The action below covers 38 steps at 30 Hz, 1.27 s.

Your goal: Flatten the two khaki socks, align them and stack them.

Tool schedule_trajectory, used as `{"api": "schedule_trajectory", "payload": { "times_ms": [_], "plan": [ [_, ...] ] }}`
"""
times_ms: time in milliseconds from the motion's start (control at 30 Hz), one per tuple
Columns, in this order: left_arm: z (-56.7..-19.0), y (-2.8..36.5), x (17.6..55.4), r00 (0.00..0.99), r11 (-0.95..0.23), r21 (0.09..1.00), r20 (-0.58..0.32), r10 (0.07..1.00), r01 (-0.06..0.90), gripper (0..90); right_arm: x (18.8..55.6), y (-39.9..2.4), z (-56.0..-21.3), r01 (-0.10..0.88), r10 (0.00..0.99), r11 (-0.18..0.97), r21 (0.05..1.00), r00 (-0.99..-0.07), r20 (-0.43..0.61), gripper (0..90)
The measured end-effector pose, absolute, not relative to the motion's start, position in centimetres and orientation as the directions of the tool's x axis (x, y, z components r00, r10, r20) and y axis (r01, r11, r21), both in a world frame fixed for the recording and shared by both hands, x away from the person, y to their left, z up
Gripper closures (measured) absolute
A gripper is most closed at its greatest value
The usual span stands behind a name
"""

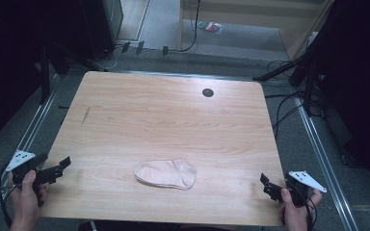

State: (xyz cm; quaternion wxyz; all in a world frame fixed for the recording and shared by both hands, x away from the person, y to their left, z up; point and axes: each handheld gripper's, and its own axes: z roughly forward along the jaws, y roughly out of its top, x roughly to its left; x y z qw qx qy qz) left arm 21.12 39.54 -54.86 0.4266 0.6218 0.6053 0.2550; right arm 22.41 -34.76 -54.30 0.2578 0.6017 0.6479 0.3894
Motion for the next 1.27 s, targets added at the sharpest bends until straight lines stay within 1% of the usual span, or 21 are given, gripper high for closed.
{"api": "schedule_trajectory", "payload": {
  "times_ms": [67, 200, 333, 467, 633, 1267],
  "plan": [
    [-54.9, 39.5, 21.2, 0.138, 0.099, 0.837, -0.203, 0.969, 0.538, 6.9, 22.2, -35.1, -54.5, 0.582, 0.980, -0.028, 0.812, -0.142, 0.136, 2.6],
    [-55.2, 38.9, 21.4, 0.150, 0.058, 0.832, -0.168, 0.974, 0.552, 6.9, 22.4, -35.3, -54.7, 0.592, 0.978, -0.052, 0.804, -0.131, 0.160, 3.1],
    [-55.3, 38.5, 21.5, 0.159, 0.032, 0.831, -0.144, 0.977, 0.555, 6.8, 22.4, -35.2, -54.8, 0.595, 0.978, -0.052, 0.802, -0.133, 0.162, 3.1],
    [-55.3, 38.6, 21.4, 0.156, 0.048, 0.830, -0.161, 0.975, 0.555, 6.9, 22.5, -35.2, -54.8, 0.600, 0.979, -0.046, 0.799, -0.133, 0.157, 3.1],
    [-55.3, 38.5, 21.5, 0.156, 0.035, 0.834, -0.145, 0.977, 0.551, 6.9, 22.6, -35.1, -54.9, 0.607, 0.978, -0.051, 0.793, -0.131, 0.163, 3.1],
    [-55.3, 38.5, 21.6, 0.156, 0.042, 0.823, -0.157, 0.975, 0.566, 6.9, 22.7, -35.1, -54.9, 0.613, 0.980, -0.057, 0.788, -0.118, 0.162, 3.5]
  ]
}}
